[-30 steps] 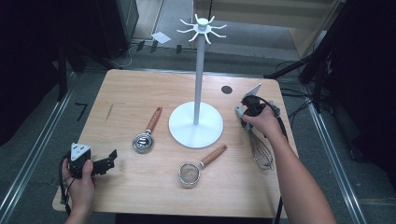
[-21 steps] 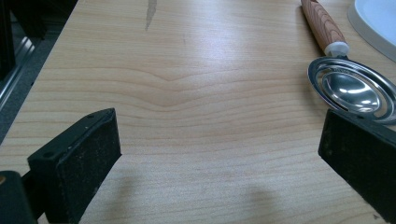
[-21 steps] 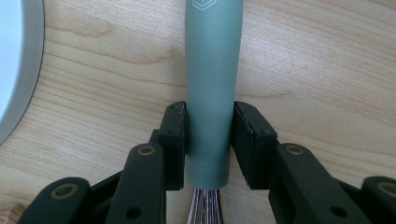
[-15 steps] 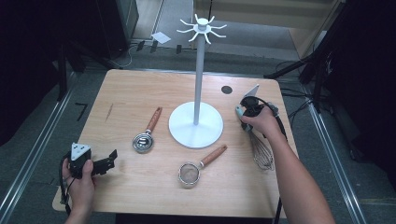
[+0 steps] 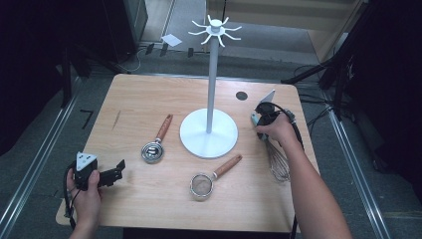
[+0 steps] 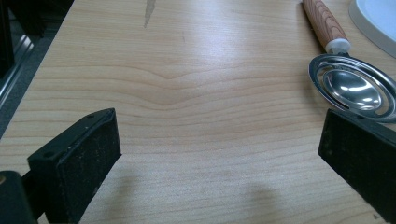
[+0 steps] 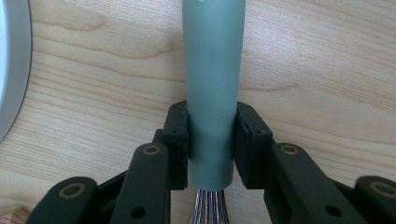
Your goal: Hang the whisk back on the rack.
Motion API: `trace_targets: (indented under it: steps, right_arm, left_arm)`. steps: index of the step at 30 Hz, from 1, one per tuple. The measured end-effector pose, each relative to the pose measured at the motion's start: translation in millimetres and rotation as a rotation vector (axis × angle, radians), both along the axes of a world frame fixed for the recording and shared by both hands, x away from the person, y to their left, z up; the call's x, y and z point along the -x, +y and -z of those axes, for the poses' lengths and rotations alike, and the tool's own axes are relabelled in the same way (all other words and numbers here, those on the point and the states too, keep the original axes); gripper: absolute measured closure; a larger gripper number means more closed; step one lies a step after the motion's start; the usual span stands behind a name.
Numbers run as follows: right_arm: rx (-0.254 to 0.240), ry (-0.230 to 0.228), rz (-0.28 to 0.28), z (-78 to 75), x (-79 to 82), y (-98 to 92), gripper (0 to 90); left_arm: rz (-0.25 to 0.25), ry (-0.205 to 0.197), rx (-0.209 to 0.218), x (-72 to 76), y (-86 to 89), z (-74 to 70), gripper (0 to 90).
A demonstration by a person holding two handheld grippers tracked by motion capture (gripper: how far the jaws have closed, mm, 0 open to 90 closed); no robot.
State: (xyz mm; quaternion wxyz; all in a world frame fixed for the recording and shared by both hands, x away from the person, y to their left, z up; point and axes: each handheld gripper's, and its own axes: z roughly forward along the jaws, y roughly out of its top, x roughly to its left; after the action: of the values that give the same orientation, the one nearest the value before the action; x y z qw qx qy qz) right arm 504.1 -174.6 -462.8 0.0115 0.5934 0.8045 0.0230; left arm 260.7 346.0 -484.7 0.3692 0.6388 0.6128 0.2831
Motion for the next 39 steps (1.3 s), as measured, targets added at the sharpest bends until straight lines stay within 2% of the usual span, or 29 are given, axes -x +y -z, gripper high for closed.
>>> trace_targets:
  steps: [15, 22, 25, 30, 32, 37, 39]
  right_arm:
    - [-0.004, 0.008, 0.015, -0.2, -0.8, -0.9, 71.5]
    - [-0.025, -0.023, 0.022, -0.3, 1.3, -8.0, 71.6]
    - [-0.051, -0.055, 0.032, -3.9, 4.8, -14.0, 71.6]
    - [-0.095, -0.103, 0.02, -16.9, 13.5, -22.0, 71.6]
    - [-0.125, -0.135, 0.015, -22.7, 17.5, -25.4, 71.6]
    - [-0.172, -0.196, -0.004, -30.2, 28.8, -32.8, 71.5]
    - [-0.193, -0.209, 0.006, -32.9, 33.2, -36.3, 71.6]
  left_arm:
    - [0.007, 0.002, 0.006, 0.4, 0.6, -0.2, 0.0]
    - [0.001, 0.001, 0.018, 0.4, 1.1, 0.0, 0.0]
    - [0.002, 0.003, 0.013, 0.2, 0.9, 0.0, 0.0]
    - [0.001, 0.005, 0.005, -0.3, 0.0, 0.2, 0.0]
    - [0.0, 0.005, 0.005, -0.2, 0.0, 0.1, 0.0]
    - [-0.004, 0.004, 0.004, 0.0, 0.0, 0.1, 0.0]
    - [-0.003, 0.003, 0.003, 0.2, 0.0, 0.0, 0.0]
